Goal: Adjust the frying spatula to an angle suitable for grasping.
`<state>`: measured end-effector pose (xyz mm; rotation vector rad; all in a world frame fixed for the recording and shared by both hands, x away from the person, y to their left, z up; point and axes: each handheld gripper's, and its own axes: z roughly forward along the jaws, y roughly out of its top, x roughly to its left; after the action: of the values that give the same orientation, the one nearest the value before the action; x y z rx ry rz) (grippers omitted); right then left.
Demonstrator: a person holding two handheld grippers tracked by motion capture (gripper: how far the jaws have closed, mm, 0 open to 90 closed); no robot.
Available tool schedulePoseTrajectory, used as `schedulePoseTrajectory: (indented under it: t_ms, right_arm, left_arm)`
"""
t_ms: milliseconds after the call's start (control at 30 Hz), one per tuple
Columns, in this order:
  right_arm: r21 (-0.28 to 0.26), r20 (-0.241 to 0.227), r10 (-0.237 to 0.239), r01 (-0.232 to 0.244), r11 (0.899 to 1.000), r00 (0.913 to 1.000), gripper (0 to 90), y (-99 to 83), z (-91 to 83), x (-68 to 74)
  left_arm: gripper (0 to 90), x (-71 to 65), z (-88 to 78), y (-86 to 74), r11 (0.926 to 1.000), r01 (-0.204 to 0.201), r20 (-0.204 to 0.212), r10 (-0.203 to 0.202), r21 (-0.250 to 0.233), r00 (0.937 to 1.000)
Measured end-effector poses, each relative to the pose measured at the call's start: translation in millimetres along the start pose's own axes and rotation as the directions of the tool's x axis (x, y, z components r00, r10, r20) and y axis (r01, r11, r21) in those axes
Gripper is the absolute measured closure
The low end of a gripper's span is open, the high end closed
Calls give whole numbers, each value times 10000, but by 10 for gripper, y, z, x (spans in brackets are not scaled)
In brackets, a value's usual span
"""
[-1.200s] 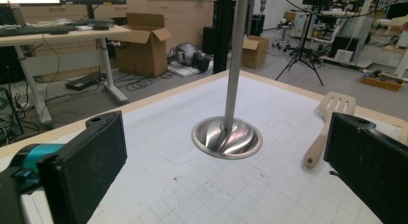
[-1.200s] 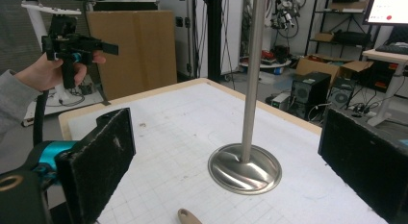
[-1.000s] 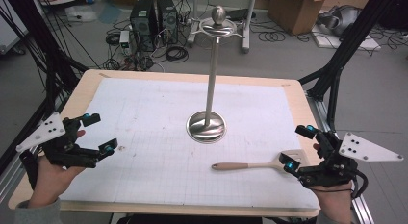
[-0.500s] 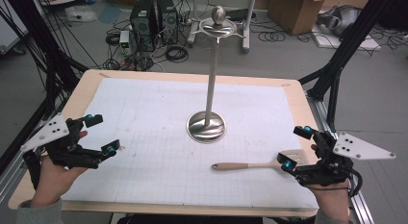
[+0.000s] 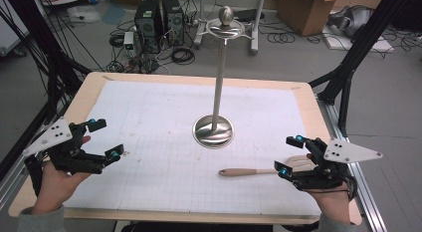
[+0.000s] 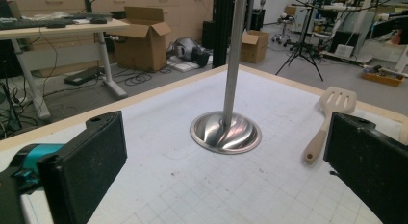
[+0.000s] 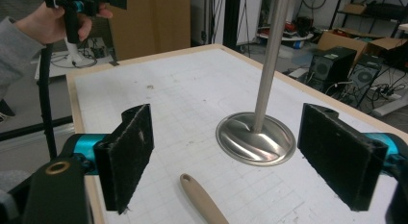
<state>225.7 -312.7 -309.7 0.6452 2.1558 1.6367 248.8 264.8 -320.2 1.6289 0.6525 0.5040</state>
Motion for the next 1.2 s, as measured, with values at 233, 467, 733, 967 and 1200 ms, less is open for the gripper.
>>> schedulePoseTrajectory:
  t_ms: [233,467,733,967,1200]
  right_arm:
    - [179,-185,-55,58,9998,9998,327,-52,106,-1]
    - [313,-41,62,-60,9995,10000,485,-129,172,-17]
    - [597,-530,621,-589,9965,9967,599,-185,262,-60]
    - [928,-640,525,-464,9946,9966,706,-251,314,-86]
    - [1039,-725,714,-637,9925,9948,809,-299,349,-114]
  left_arm:
    - [17,25,-2,-12,10000,81,-97,-81,-16,9999]
    - [17,31,22,-32,9999,107,-94,-106,71,9999]
    - [17,56,7,-42,9999,129,-164,-128,80,9998]
    - [17,60,14,-50,9998,169,-169,-168,88,9997]
    - [17,64,23,-60,9995,298,-80,-298,66,9995]
